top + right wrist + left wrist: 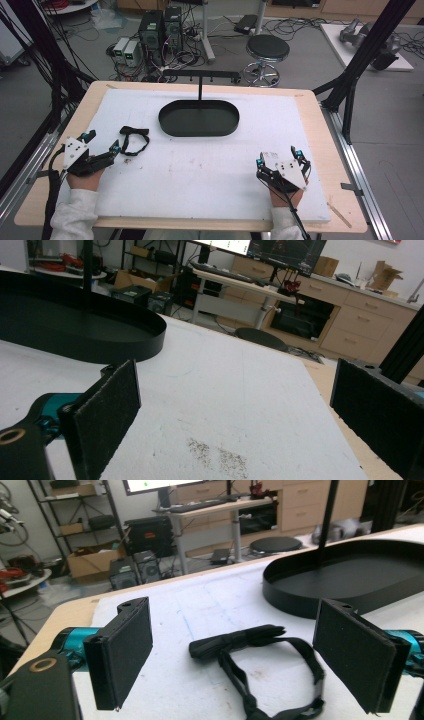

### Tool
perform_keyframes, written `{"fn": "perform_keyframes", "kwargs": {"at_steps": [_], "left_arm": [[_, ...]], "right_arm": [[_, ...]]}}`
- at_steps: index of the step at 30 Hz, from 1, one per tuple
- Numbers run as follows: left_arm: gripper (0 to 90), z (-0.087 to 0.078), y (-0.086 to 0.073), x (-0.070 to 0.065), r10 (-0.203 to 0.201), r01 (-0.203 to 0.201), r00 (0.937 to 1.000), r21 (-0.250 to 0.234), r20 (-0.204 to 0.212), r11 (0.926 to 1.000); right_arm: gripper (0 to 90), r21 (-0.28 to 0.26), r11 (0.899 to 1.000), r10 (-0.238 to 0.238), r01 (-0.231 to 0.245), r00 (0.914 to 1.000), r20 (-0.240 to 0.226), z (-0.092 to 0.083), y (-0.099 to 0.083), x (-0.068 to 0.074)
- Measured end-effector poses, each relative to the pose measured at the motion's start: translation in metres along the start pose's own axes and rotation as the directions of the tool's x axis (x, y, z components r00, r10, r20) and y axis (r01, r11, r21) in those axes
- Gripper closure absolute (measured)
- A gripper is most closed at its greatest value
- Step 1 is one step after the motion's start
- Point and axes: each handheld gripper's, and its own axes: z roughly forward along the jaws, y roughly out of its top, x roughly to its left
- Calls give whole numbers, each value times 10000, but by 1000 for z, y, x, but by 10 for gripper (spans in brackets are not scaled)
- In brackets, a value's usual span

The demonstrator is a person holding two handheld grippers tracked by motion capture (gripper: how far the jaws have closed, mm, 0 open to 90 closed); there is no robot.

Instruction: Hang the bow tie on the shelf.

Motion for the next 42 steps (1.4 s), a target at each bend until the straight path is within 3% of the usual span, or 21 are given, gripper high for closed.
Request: {"fn": "perform_keyframes", "kwargs": {"at_steps": [4,6,9,10,11,13,16,18,20,21,22,23,27,33,36,39,42], "left_arm": [[154,11,-1,1,105,-106,9999,204,52,9997],[159,20,-4,1,-90,99,9998,463,-193,9989],[187,26,-6,2,-436,450,9988,700,-217,9965],[226,33,-10,2,-630,664,9975,1249,-311,9899],[260,33,-10,2,-630,664,9975,1249,-311,9899],[268,41,-12,-2,-692,748,9969,1782,-377,9811],[292,48,-11,-8,-427,487,9985,1992,-347,9787],[292,54,-11,-10,-595,659,9976,2186,-356,9736],[289,60,-12,-11,-422,617,9959,2585,-804,9640],[282,60,-12,-11,-422,617,9959,2585,-804,9640],[282,65,-14,-14,-281,674,9907,3006,-1333,9514],[287,66,-13,-15,-139,599,9890,3132,-1471,9478],[307,67,-14,-14,-211,705,9875,3175,-1564,9456],[314,67,-14,-14,-177,599,9908,3176,-1344,9463],[328,73,-14,-16,47,368,9939,3728,-1098,9272],[356,78,-14,-18,277,211,9935,4177,-1106,9083],[383,79,-14,-17,158,351,9931,4216,-1165,9061]], "right_arm": [[50,21,10000,-36,36,10000,-70,1,0,0],[50,41,10000,85,-85,10000,-51,1,0,0],[50,74,9998,168,-167,9998,-53,1,0,-2],[50,64,9998,207,-206,9998,-52,1,-1,-2],[50,111,9996,242,-241,9997,-51,2,-1,-2],[50,123,9995,287,-286,9996,-78,2,-1,-2],[50,103,9998,175,-174,9998,-77,2,-1,-2],[50,115,9998,160,-159,9998,-70,2,-1,-2],[50,123,9998,139,-138,9999,-78,3,-1,-2],[50,119,9998,150,-149,9999,-76,3,-1,-2],[50,118,9998,135,-135,9999,-39,2,-1,-2],[50,111,9999,99,-100,9999,47,2,0,-1],[50,120,9999,5,-5,10000,45,2,0,1],[50,121,9999,-62,61,10000,44,2,0,1],[50,167,9999,-6,5,10000,56,2,0,1],[50,171,9998,-31,30,10000,52,2,0,0],[50,146,9999,-5,5,10000,36,2,0,0]]}}
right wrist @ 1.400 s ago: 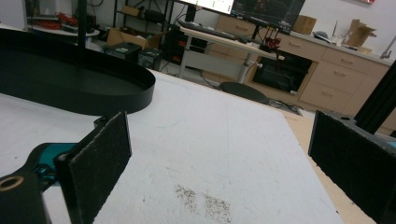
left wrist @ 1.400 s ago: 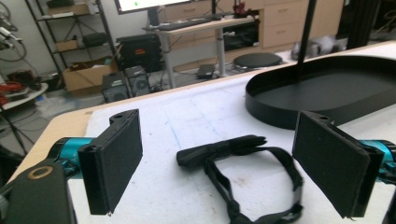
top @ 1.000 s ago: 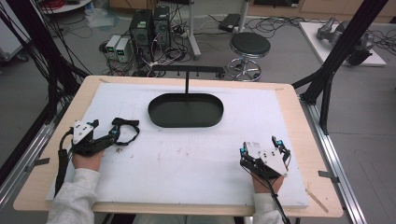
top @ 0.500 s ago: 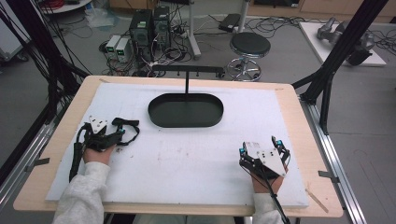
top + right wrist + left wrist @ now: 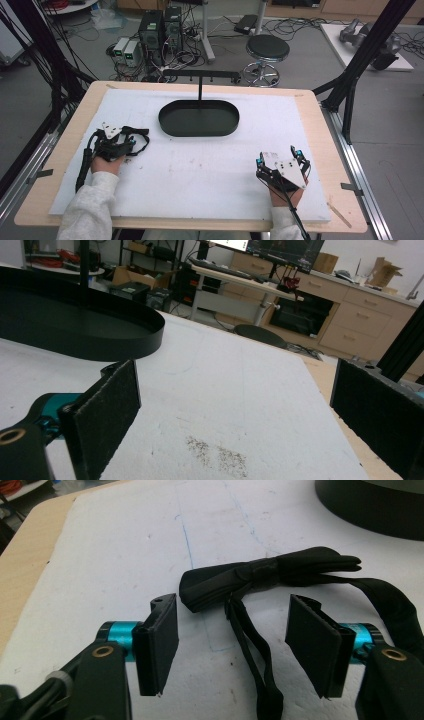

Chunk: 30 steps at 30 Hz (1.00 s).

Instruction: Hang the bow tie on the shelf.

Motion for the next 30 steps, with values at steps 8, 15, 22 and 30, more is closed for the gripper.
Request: {"fn": "perform_keyframes", "kwargs": {"at_steps": [8,15,22,30], "left_arm": [[496,2,1,3,-205,196,9992,261,337,9995],[546,7,2,4,-272,230,9981,745,551,9970],[722,7,2,4,-158,86,9951,737,977,9972],[873,7,2,8,-649,562,9916,794,1116,9953]], "right_arm": [[50,18,10000,23,-23,10000,-5,0,0,0],[50,10,10000,50,-50,10000,8,0,0,0],[50,57,9999,133,-133,9999,5,0,-1,-1],[50,69,9999,134,-134,9999,45,1,-1,-2]]}}
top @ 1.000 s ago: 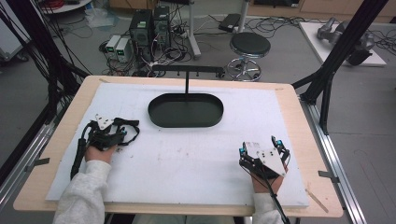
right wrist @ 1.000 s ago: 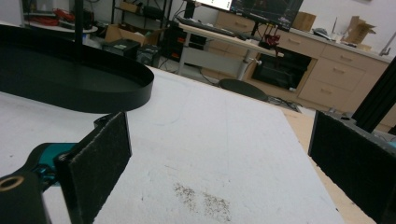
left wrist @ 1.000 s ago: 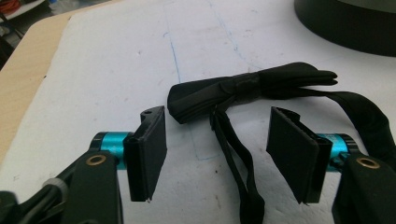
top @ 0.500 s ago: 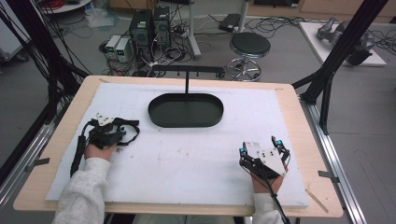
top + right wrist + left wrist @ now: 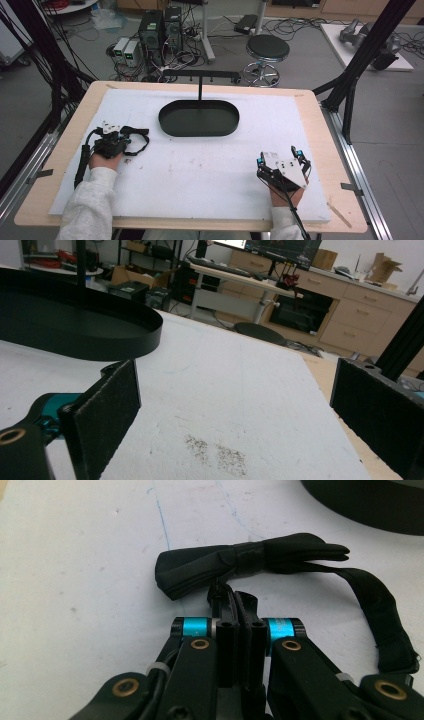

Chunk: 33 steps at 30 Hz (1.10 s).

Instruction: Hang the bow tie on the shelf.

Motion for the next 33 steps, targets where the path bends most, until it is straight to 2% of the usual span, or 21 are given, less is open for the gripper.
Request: {"fn": "perform_keyframes", "kwargs": {"at_steps": [4,5,6,8,9,10,12,14,16,17,18,21,24,25,26,27,28,29,30,32,33], "left_arm": [[882,-3,-1,0,-47,39,9997,-311,-236,9995],[883,-5,-2,0,-21,4,9995,-535,-323,9986],[885,-8,-3,0,-133,91,9990,-960,-437,9953],[887,-15,-5,1,-397,324,9986,-1842,-361,9824],[887,-15,-5,1,-397,324,9986,-1842,-361,9824],[887,-21,-5,0,-374,221,9977,-2510,-563,9677],[887,-26,-4,-1,-331,128,9975,-2971,-631,9547],[888,-33,-1,-2,-342,62,9970,-3663,-701,9305],[887,-41,1,-2,-340,-20,9966,-4336,-753,9011],[887,-41,1,-2,-340,-20,9966,-4336,-753,9011],[887,-50,3,-2,-361,-37,9970,-5067,-687,8621],[887,-62,10,-4,-430,119,9983,-5932,-384,8050],[887,-71,16,-8,-336,173,9993,-6467,-130,7625],[887,-73,18,-10,-307,211,9995,-6573,-31,7533],[887,-76,20,-12,-296,249,9996,-6710,44,7411],[888,-79,22,-14,-264,293,9995,-6923,149,7210],[887,-81,25,-17,-223,310,9995,-7037,215,7098],[887,-83,26,-18,-176,272,9996,-7102,210,7035],[887,-83,26,-18,-176,272,9996,-7102,210,7035],[887,-87,31,-22,-78,236,9997,-7302,250,6829],[887,-87,34,-24,-47,242,9996,-7421,284,6698]], "right_arm": [[50,2,10000,66,-66,10000,10,0,0,-1],[50,-4,10000,95,-95,10000,15,0,0,-1],[50,-3,9999,114,-114,9999,-4,0,0,0],[50,0,10000,92,-92,10000,1,0,0,0],[50,6,10000,68,-68,10000,9,0,0,0],[50,9,10000,54,-54,10000,23,0,0,0],[50,8,10000,26,-26,10000,63,0,0,0],[50,15,10000,46,-46,10000,59,0,0,0],[50,24,10000,43,-43,10000,61,0,0,0],[50,55,10000,49,-50,10000,50,0,0,0],[50,68,10000,34,-34,10000,48,0,0,0],[50,34,10000,8,-8,10000,69,0,0,0],[50,35,10000,-9,9,10000,71,0,0,0],[50,57,10000,27,-27,10000,56,0,0,0],[50,39,10000,-12,11,10000,74,0,0,0],[50,31,10000,-9,9,10000,75,0,0,0],[50,24,10000,2,-2,10000,80,0,0,0],[50,34,10000,-10,10,10000,69,0,0,-1],[50,25,10000,-9,9,10000,79,0,0,0],[50,10,10000,32,-32,10000,70,0,0,0],[50,34,10000,11,-12,10000,58,0,0,-1]]}}
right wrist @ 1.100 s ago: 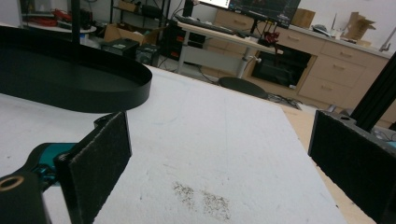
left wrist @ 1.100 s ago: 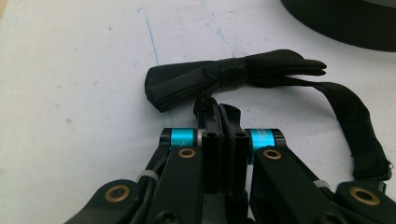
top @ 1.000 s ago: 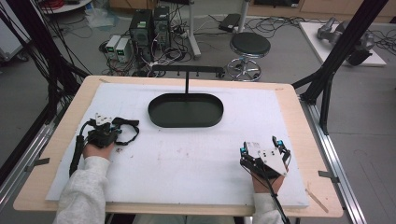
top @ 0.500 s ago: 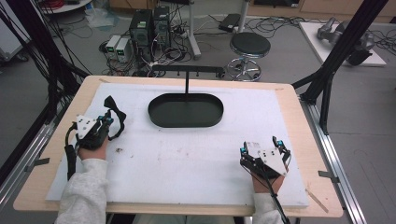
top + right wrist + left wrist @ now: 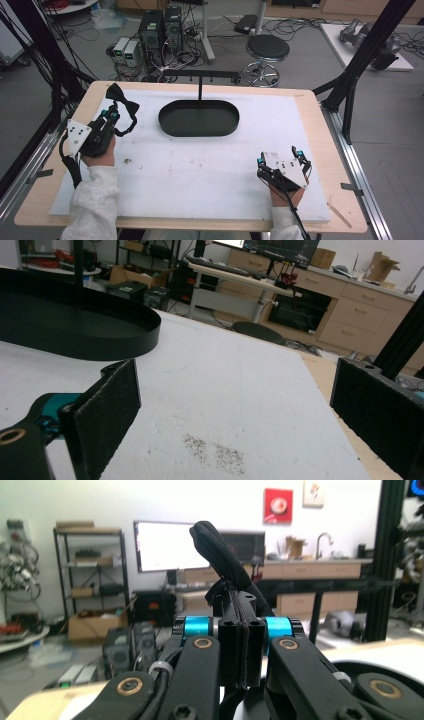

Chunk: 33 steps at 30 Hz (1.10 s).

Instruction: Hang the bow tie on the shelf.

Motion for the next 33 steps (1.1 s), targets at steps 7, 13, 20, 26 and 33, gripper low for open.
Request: {"fn": "perform_keyframes", "kwargs": {"at_steps": [7,13,20,26,33], "left_arm": [[887,22,23,-20,-64,122,9985,-1057,551,9943],[887,43,33,-34,-753,942,9889,-1485,1278,9844],[887,73,32,-45,-1057,1330,9762,-1379,1892,9815],[886,107,22,-46,-1290,1543,9710,-1158,2012,9812],[886,126,14,-49,-1434,1698,9696,-1235,1981,9777]], "right_arm": [[50,16,10000,62,-62,10000,13,0,0,-1],[50,-14,10000,74,-74,10000,-17,0,0,-1],[50,-10,9998,196,-196,9998,7,0,0,-1],[50,-63,9999,96,-96,10000,-8,0,0,-1],[50,-75,9997,222,-221,9997,67,-1,0,-2]]}}
